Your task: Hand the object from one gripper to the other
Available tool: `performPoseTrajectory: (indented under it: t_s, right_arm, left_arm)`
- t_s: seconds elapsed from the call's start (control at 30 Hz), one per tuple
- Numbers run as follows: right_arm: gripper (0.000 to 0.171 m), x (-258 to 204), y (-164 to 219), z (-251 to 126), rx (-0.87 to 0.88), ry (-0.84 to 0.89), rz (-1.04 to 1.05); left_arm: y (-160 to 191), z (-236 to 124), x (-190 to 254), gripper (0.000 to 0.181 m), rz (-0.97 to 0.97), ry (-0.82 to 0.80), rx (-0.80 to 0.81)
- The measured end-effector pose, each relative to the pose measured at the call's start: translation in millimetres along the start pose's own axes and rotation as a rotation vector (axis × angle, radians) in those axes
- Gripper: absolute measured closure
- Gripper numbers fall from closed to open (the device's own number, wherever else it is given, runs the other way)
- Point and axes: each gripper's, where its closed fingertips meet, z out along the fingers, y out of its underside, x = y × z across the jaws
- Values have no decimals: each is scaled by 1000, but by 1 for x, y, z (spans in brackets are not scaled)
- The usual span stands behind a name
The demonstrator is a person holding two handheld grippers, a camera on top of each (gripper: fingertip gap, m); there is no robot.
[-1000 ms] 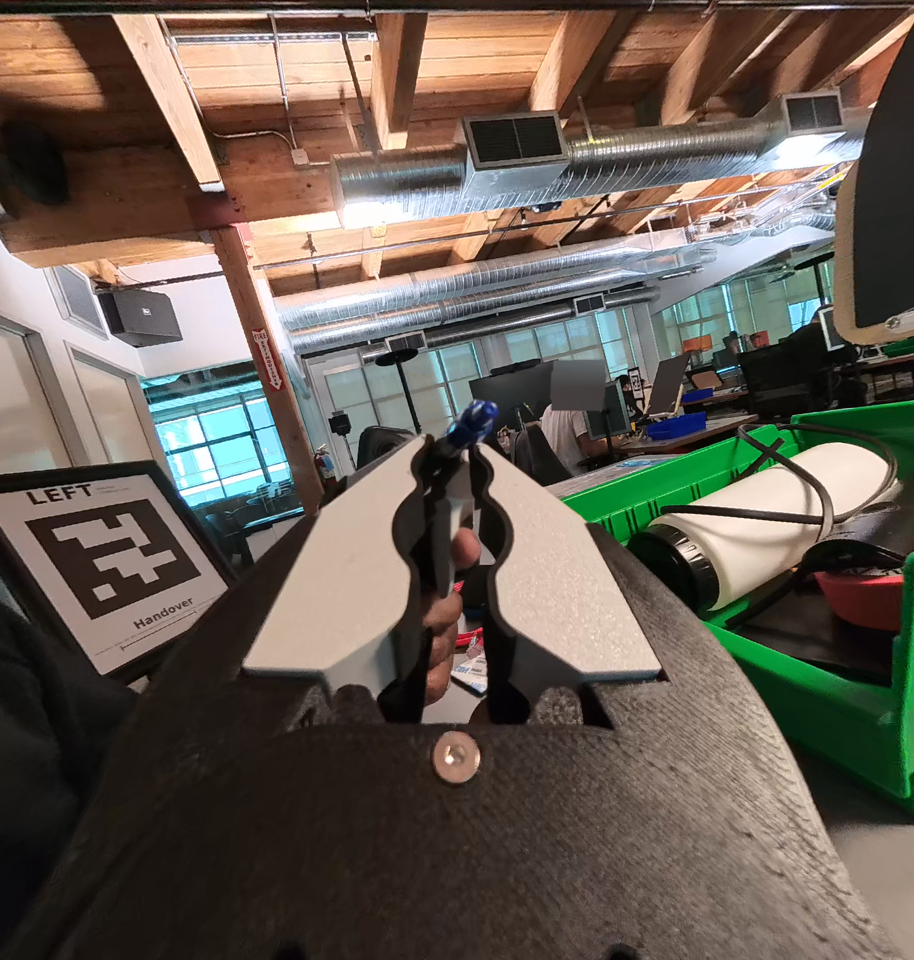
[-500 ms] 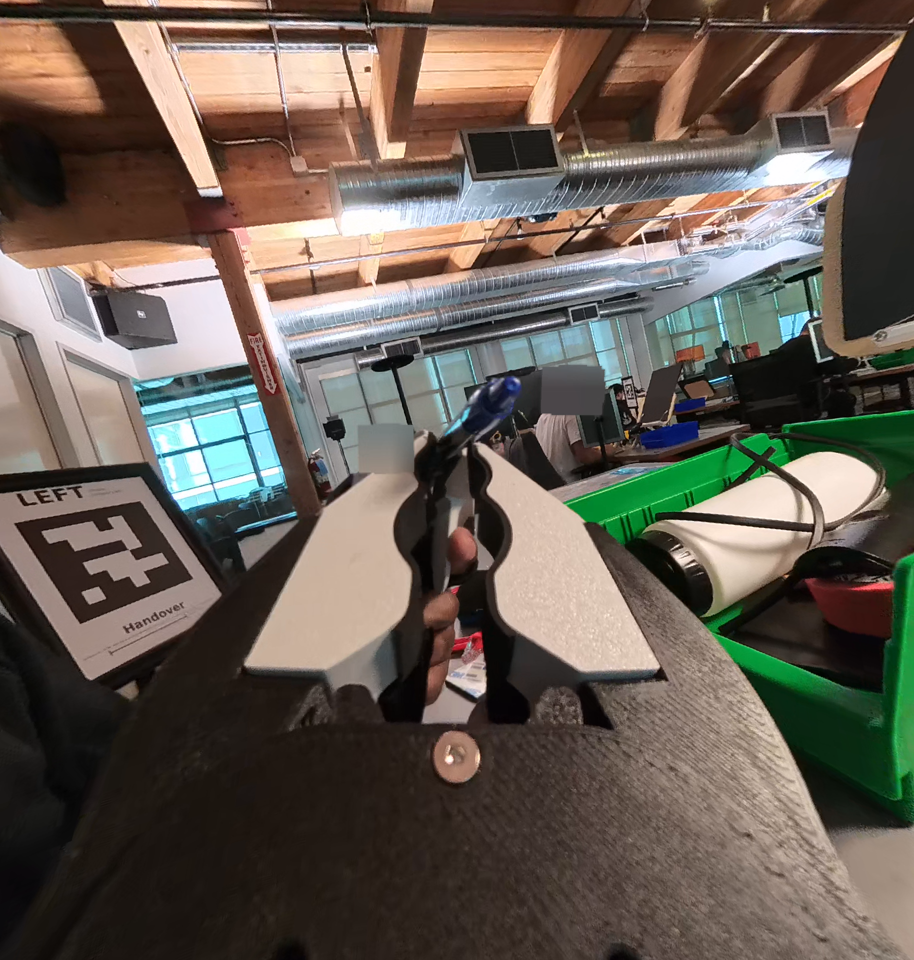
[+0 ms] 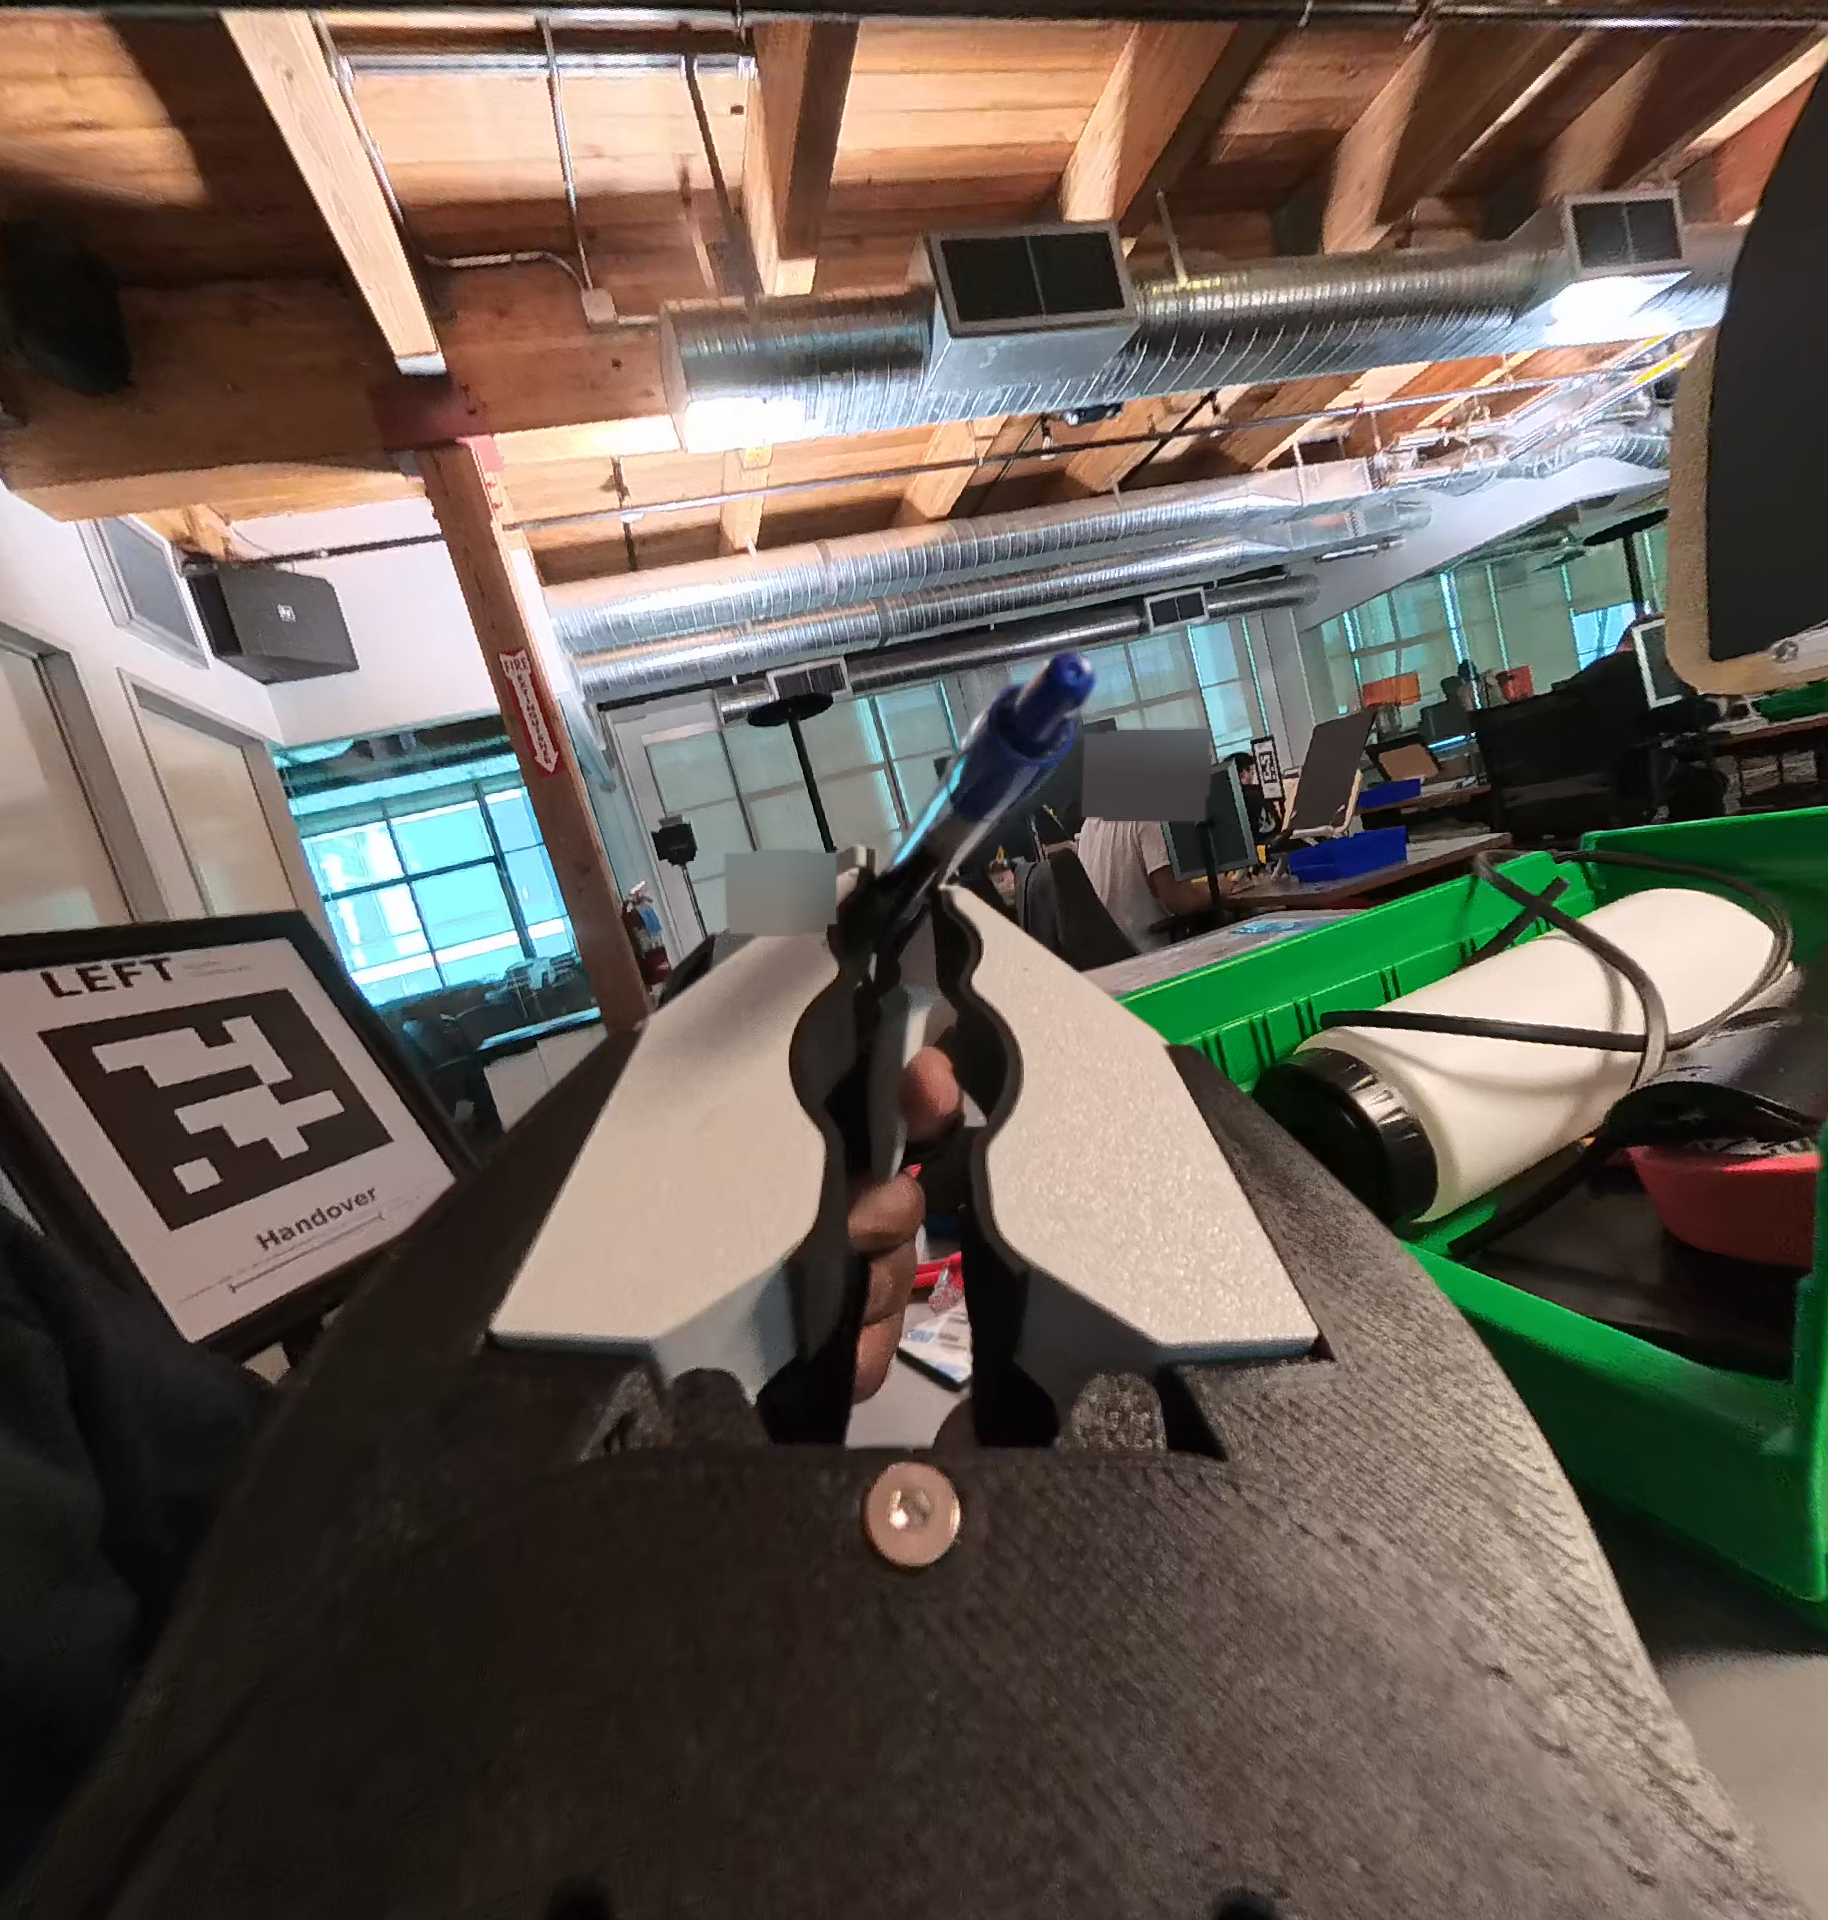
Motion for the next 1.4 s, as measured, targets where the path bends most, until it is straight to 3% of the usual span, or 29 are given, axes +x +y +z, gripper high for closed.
performPoseTrajectory:
  t_s: [0.27, 0.5, 0.6, 1.4]
  right_arm:
    - [161, 5, -4, -4, 17, 30, -15]
    - [159, 1, -3, -2, 16, 9, -21]
    - [149, -3, 6, 3, -34, -5, -27]
    - [155, 4, 9, 3, -70, 103, -230]
  left_arm:
    - [-6, -4, -7, 160, -18, -38, 22]
    - [-1, -2, 0, 171, -24, 14, -1]
    - [1, -1, 0, 170, -44, 20, -9]
    - [1, -2, -6, 168, -36, -26, -11]
